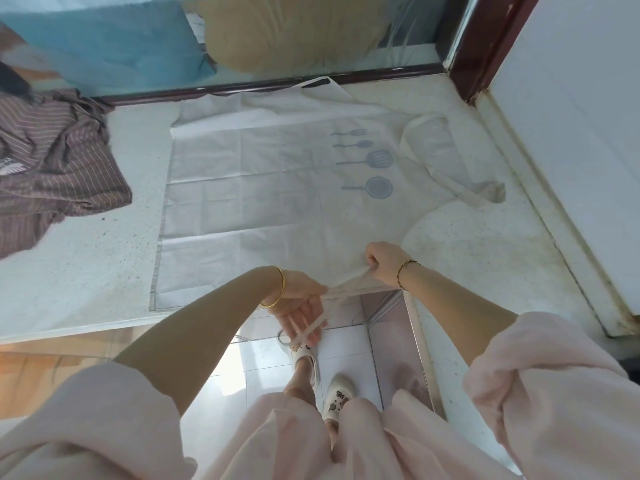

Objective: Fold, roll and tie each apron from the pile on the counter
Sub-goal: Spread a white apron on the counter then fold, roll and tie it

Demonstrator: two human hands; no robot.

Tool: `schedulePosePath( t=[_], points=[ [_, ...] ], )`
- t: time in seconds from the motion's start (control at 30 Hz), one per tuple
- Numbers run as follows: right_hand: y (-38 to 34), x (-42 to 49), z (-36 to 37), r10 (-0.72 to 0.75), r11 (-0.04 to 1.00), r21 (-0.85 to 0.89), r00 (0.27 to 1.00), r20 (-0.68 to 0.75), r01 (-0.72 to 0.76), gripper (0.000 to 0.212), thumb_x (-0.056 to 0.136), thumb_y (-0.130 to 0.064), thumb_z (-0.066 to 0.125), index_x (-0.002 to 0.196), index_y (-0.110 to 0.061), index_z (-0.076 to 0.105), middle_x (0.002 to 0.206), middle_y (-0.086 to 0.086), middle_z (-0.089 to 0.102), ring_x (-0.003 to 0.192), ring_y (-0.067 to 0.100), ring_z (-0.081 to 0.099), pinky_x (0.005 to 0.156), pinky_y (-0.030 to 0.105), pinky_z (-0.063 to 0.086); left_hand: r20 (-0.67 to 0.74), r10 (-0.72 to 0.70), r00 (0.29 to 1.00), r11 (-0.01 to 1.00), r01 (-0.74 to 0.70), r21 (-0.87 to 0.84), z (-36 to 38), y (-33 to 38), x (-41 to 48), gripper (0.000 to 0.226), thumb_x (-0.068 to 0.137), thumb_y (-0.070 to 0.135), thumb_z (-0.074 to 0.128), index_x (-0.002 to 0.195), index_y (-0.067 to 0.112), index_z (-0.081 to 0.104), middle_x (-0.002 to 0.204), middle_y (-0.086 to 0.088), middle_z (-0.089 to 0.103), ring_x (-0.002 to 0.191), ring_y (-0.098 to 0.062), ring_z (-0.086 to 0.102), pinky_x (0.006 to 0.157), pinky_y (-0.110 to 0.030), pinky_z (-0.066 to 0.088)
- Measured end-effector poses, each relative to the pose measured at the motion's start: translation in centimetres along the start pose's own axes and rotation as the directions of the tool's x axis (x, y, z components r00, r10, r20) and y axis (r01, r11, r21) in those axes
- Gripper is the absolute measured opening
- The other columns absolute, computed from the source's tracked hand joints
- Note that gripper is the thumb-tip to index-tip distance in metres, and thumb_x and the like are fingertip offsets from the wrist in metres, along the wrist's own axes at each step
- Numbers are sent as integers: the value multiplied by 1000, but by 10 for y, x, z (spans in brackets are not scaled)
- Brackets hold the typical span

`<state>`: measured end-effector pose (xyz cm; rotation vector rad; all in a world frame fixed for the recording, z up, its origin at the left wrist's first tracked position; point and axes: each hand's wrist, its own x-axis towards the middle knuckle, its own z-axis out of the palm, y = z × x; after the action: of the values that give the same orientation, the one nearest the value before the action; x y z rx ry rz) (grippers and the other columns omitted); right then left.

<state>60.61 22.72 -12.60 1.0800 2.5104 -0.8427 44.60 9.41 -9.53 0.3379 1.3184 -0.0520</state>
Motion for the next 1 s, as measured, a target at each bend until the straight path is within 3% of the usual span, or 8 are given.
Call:
schedulePosePath(
  t=[0.1, 0.17, 0.27, 0.33, 0.53, 0.7, 0.87, 1.0],
  points=[
    [-4, 2, 1, 3, 998, -69, 1000, -7, -4, 37, 76, 11, 43, 63, -21, 30, 75, 1, 42, 78, 22, 43, 65, 26, 31, -250, -151, 957, 937, 219, 273, -4, -18, 6, 46, 101, 28, 35, 103, -11, 59, 99, -27, 64, 77, -31, 65, 74, -38, 56],
    [-6, 2, 3, 0, 996, -89, 1000, -27, -2, 37, 75, 12, 42, 62, -20, 30, 74, 1, 42, 77, 23, 43, 66, 27, 32, -453, 58, 890, 871, 177, 459, -9, -23, 11, 39, 97, 27, 43, 85, -3, 64, 75, -13, 64, 53, -18, 56, 62, -27, 50],
    [-6, 2, 4, -4, 993, -115, 999, -42, -1, 38, 76, 12, 41, 62, -21, 30, 70, 0, 40, 76, 23, 42, 55, 25, 28, -637, 418, 648, 748, 153, 646, -14, -17, 7, 27, 90, 39, 53, 81, 13, 55, 80, 0, 59, 70, -18, 57, 66, -27, 44],
    [-6, 1, 5, -1, 992, -125, 999, -54, -6, 38, 75, 13, 41, 62, -21, 29, 68, -4, 34, 76, 23, 41, 53, 25, 25, -680, 502, 535, 730, 160, 665, -10, -13, 6, 30, 86, 43, 58, 97, 17, 50, 99, 0, 56, 90, -22, 56, 74, -32, 45],
    [-11, -2, 0, -21, 989, -148, 983, -181, -6, 36, 82, 7, 40, 63, -21, 28, 83, 5, 44, 75, 23, 42, 65, 29, 32, -653, 633, 416, 580, 303, 756, -6, -17, 25, 61, 81, 47, 63, 124, 11, 38, 121, -5, 43, 111, -23, 46, 76, -32, 44],
    [-16, -2, -12, -30, 992, -127, 961, -275, -5, 23, 82, 6, 42, 80, -18, 41, 86, 4, 47, 76, 25, 45, 64, 30, 33, -660, 701, 270, 544, 396, 740, -12, -18, 24, 35, 91, 30, 51, 120, 12, 44, 118, -5, 47, 108, -23, 48, 76, -30, 41],
    [-21, -6, -26, -34, 988, -152, 921, -388, -27, 27, 83, 10, 37, 100, -11, 42, 84, 7, 49, 71, 27, 49, 60, 32, 37, -718, 648, 256, 545, 502, 671, -37, -22, 0, 34, 87, 6, 47, 119, 16, 51, 116, -3, 50, 108, -22, 50, 79, -31, 42],
    [-22, 0, -34, -15, 987, -160, 965, -263, -28, 29, 87, 6, 42, 108, -10, 55, 107, 9, 51, 88, 30, 57, 77, 35, 48, -830, 409, 378, 682, 478, 554, -58, -25, -17, 38, 86, 0, 45, 118, 15, 57, 117, -4, 57, 111, -25, 55, 83, -34, 46]
  ],
)
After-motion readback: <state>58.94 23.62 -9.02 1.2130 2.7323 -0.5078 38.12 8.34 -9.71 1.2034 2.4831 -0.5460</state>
